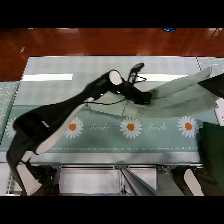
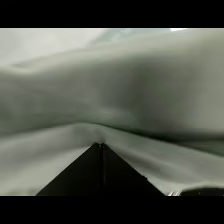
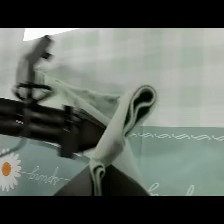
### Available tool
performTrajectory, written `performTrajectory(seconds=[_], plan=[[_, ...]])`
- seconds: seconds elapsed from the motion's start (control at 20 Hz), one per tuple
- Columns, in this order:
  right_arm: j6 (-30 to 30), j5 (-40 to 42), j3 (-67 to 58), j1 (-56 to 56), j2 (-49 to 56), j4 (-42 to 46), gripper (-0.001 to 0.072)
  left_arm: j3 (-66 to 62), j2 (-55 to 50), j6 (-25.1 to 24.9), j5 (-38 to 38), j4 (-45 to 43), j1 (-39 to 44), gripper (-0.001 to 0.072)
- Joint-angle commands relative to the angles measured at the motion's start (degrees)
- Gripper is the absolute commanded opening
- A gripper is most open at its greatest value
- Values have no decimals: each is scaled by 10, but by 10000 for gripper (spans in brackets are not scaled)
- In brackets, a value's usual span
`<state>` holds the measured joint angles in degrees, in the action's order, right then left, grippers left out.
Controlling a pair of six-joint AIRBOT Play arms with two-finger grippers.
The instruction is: Fold the shirts.
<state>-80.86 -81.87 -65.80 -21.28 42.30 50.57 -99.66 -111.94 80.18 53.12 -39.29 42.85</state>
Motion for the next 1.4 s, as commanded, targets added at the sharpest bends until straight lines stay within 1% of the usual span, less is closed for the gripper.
performTrajectory(seconds=[0.0, 0.1, 0.2, 0.3, 0.4, 0.5, 0.55, 0.65, 0.75, 0.9, 0.95, 1.05, 1.15, 1.2, 1.35], plan=[[-9, -2, 2, 0, -9, -10, 31, -84, -79, 53, 32, -8, 59, 16], [-11, -2, 2, 0, -9, -11, 31, -102, -92, 54, 42, -7, 74, 17], [-12, -2, 2, 0, -9, -10, 31, -110, -88, 54, 49, -8, 66, 17], [-16, -2, 2, 0, -8, -9, 31, -112, -70, 53, 66, -9, 33, 18], [-24, 2, 2, 0, -8, -10, 31, -109, -38, 41, 103, -16, -19, 18], [-28, 17, 2, 0, -7, -16, 31, -75, 20, 41, 120, -55, -72, 18], [-28, 22, 2, 0, 0, -31, 31, -38, 63, 41, 117, -102, -97, 18], [-20, 35, 2, 14, 26, -74, 31, 71, 170, 53, 82, -193, -143, 18], [-22, 82, 2, 80, 65, -85, 31, 201, 299, 52, 38, -226, -193, 18], [-34, 209, 2, 235, 146, -96, 31, 378, 501, 49, -7, -229, -266, 19], [-34, 259, 1, 285, 181, -108, 31, 422, 559, 46, -7, -229, -285, 19], [-34, 322, -15, 359, 257, -126, 31, 500, 670, 45, -6, -229, -313, 19], [-26, 340, -43, 403, 337, -147, 31, 561, 761, 49, -6, -229, -330, 19], [-24, 340, -64, 418, 377, -149, 31, 585, 798, 62, -6, -229, -337, 19], [-25, 337, -120, 447, 466, -153, 31, 625, 856, 86, -6, -229, -347, 19]])
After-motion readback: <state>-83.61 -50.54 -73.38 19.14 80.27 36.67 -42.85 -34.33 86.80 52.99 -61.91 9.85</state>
